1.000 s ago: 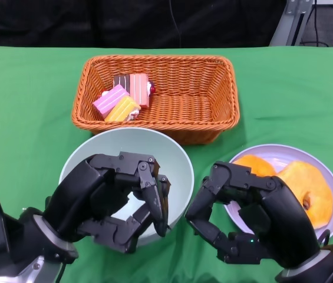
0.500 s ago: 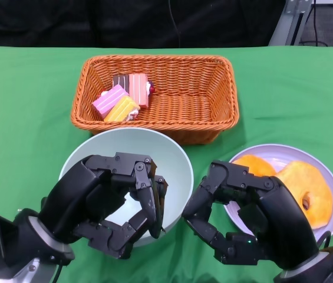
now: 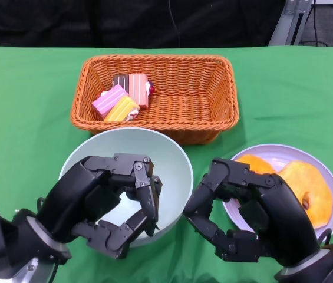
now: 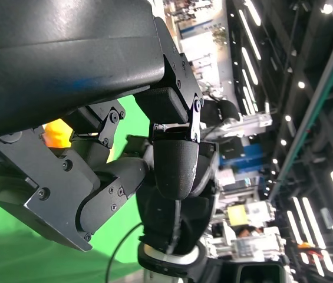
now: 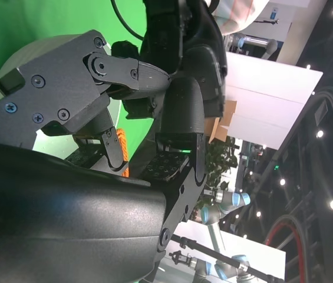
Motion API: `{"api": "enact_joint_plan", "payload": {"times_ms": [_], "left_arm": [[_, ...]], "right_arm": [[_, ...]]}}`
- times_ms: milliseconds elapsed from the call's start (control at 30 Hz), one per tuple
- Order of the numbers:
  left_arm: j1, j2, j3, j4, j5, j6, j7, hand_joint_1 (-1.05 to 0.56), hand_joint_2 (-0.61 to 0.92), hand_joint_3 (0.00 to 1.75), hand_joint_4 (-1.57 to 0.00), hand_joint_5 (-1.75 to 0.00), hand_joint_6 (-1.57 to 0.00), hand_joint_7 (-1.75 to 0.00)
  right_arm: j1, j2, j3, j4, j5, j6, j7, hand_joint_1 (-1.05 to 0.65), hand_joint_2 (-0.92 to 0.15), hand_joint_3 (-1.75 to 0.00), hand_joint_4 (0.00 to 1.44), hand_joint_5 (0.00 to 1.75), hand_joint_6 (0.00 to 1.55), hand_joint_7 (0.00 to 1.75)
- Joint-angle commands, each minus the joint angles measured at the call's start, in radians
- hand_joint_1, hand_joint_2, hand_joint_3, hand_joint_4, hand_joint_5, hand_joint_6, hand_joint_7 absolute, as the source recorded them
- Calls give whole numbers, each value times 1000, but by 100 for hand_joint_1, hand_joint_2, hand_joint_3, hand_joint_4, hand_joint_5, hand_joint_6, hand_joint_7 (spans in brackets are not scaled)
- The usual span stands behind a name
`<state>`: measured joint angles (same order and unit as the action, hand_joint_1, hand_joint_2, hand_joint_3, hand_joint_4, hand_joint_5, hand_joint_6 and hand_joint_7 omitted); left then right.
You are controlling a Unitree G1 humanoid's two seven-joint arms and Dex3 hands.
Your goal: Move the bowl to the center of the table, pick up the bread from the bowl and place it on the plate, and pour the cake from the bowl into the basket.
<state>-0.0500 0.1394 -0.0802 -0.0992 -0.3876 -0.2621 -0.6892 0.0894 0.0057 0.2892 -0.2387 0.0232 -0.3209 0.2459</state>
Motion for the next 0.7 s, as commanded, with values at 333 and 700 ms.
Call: {"api": "enact_joint_plan", "payload": {"times_ms": [333,700], "left_arm": [[-28,10,33,35,13,-11,13,-12,39,139,-86,-163,-83,-141],[-40,1,57,50,19,-19,34,-9,40,138,-86,-163,-82,-142]], "right_arm": [[-14,-15,-30,10,3,-5,3,-38,-61,-77,81,161,77,129],[-10,-8,-37,26,10,-16,-2,-36,-61,-77,81,162,77,128]]}}
